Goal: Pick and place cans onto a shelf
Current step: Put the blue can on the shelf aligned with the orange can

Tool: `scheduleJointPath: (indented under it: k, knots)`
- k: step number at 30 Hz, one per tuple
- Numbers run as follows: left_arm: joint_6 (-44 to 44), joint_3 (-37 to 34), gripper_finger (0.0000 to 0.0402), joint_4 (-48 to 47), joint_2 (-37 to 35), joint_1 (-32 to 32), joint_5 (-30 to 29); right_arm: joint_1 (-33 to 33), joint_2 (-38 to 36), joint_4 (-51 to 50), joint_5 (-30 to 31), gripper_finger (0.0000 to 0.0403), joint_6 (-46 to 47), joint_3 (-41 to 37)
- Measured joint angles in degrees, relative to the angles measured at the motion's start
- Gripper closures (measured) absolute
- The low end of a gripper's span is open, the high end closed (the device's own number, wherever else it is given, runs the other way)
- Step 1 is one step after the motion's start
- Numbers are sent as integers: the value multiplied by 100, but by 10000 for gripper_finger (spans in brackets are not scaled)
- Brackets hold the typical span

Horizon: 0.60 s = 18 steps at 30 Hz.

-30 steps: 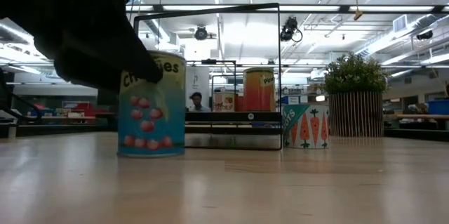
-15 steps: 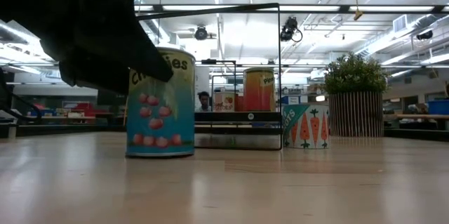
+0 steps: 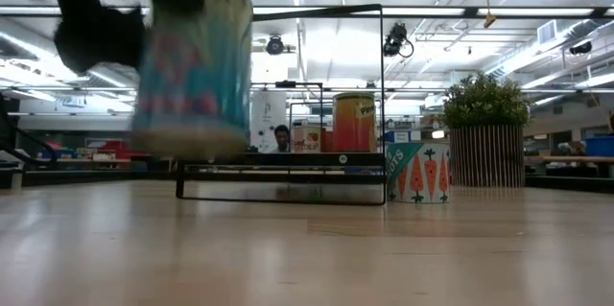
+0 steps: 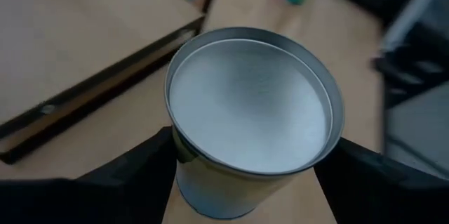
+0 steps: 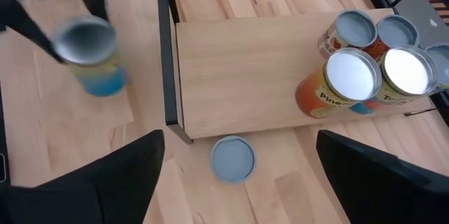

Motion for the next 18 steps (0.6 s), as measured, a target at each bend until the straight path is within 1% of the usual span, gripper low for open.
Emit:
scheduleJointPath:
  k: [6,10,14,18]
  knots:
    - [-129,0,97,67,-919,-110,249,-79,-2,45,23,32,-58,0]
    - [135,0,97,510,-1536,-56,279,-127,-1,45,23,34,-159,0]
    - [680,7,96,1034,-2030,253,212,-183,-2,45,23,34,-235,0]
    - [1223,9,96,1282,-2332,835,191,-240,-1,49,25,34,-271,0]
